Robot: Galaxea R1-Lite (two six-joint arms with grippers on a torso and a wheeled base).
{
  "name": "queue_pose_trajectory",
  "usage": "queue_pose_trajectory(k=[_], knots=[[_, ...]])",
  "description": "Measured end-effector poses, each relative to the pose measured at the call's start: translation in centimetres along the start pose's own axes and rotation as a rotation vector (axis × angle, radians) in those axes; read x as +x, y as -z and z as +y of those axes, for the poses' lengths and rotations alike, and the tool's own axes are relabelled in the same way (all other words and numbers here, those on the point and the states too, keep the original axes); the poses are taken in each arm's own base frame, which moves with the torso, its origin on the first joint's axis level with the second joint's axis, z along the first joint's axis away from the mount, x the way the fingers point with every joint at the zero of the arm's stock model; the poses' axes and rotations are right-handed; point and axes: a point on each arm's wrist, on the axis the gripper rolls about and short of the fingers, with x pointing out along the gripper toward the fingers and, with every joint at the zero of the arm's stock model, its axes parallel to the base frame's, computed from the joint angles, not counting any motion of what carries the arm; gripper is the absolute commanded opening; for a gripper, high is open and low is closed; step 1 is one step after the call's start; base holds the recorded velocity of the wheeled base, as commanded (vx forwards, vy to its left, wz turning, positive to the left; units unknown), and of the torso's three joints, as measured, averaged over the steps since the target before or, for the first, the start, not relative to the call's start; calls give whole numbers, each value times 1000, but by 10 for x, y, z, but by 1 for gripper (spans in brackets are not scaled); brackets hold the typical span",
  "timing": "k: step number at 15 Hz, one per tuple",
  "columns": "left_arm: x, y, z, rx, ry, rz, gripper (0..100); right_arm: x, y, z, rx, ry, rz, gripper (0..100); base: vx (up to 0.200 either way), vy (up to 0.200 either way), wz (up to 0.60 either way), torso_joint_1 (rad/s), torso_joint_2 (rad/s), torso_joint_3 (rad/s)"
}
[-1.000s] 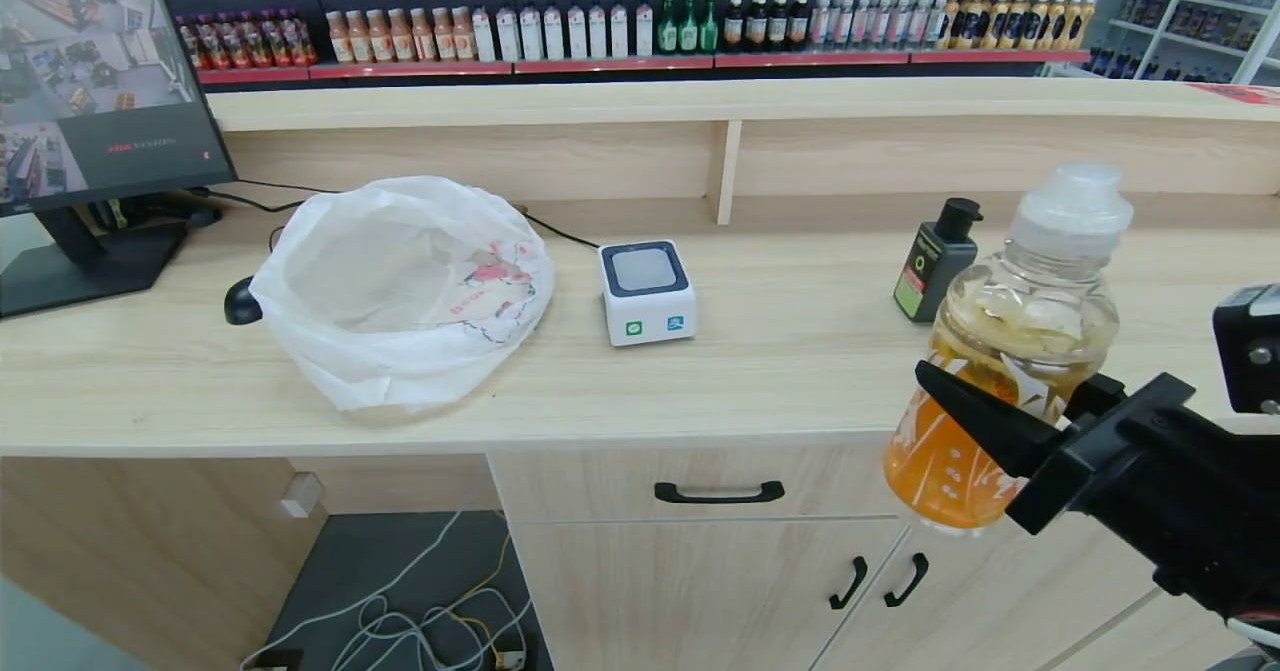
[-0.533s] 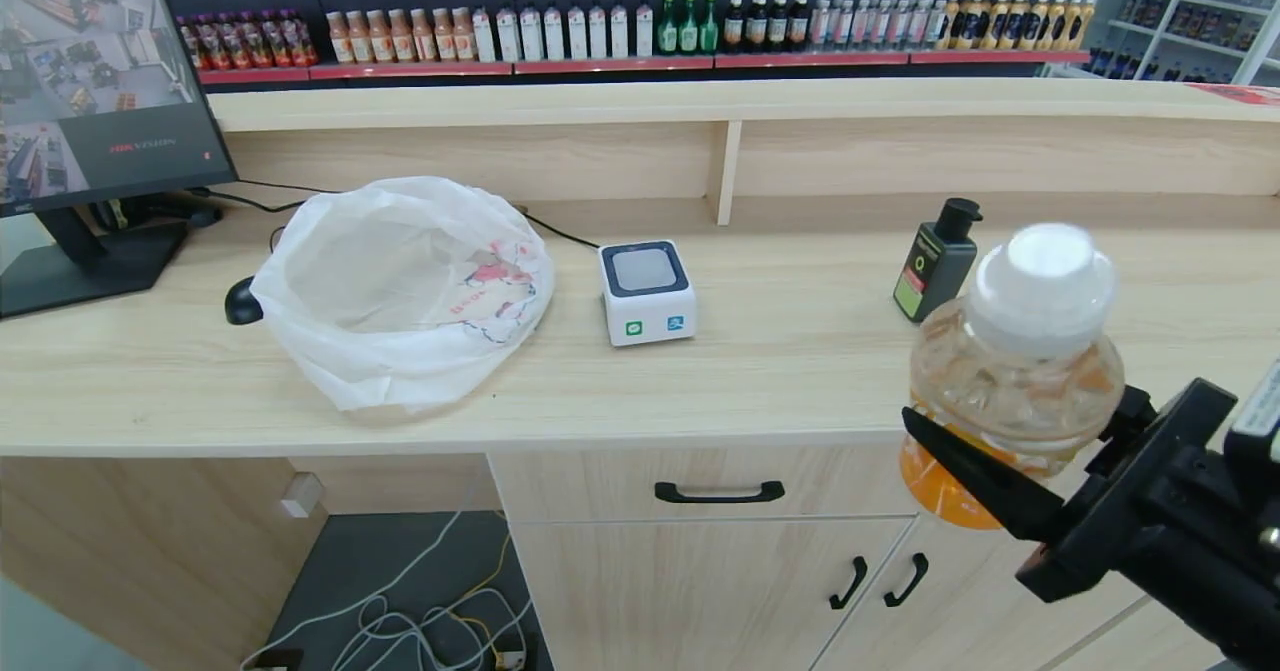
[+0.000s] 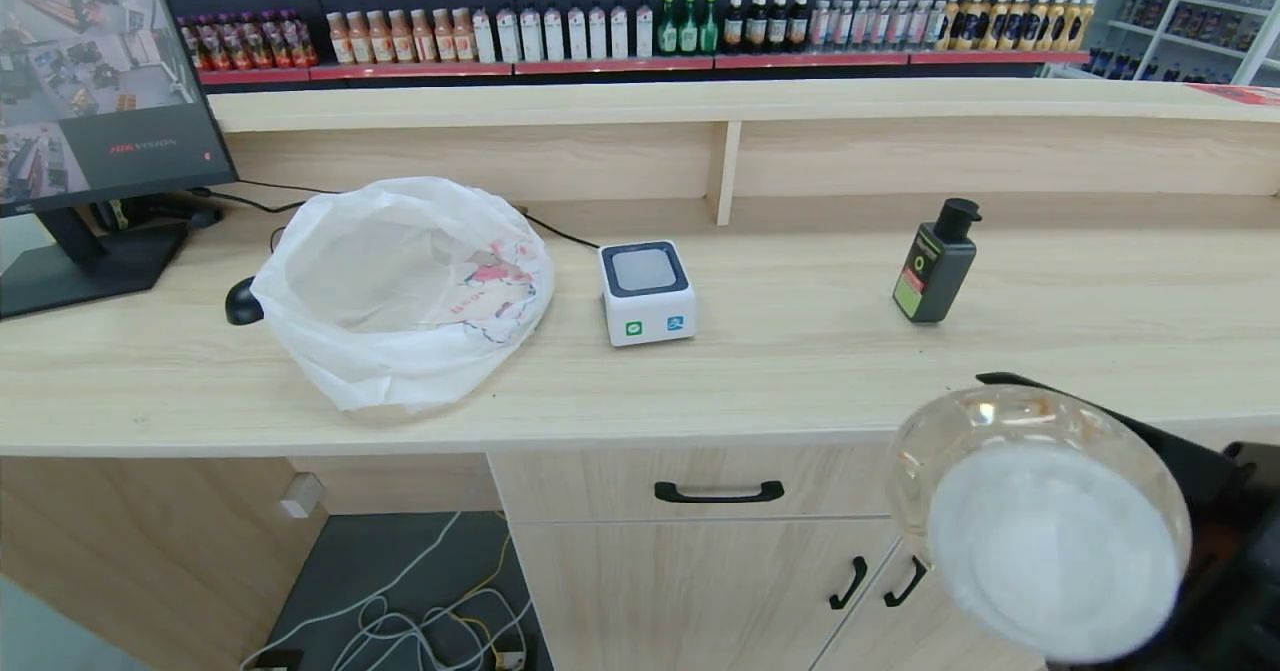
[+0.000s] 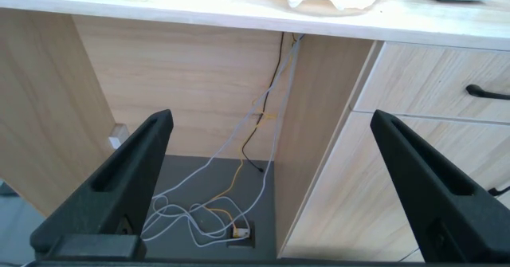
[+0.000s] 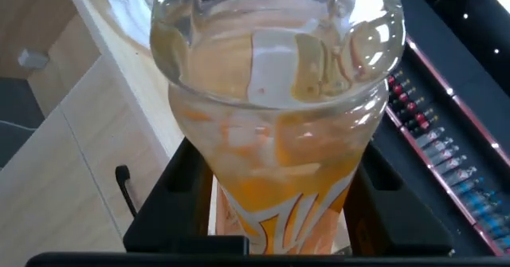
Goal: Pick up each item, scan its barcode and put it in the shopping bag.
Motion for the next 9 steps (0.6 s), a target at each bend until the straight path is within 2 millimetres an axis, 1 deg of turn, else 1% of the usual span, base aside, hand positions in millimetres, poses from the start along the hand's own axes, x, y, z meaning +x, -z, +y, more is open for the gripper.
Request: queue_pose_trajectory(k=[2,4,7,9], knots=[[0,0,0,0,0,0,100,0,-16,10,-34,-41,-52,0,0,0,0,0,0,0],[0,0,0,0,0,0,100,7,-36,23,-67,-100,-127,0,0,0,0,0,0,0],[0,0,0,0,0,0,100,31,-68,42,-127,-141,-222,0,0,0,0,0,0,0],[0,0,0,0,0,0,100,45,-81,53,-199,-163,-251,0,0,0,0,0,0,0]])
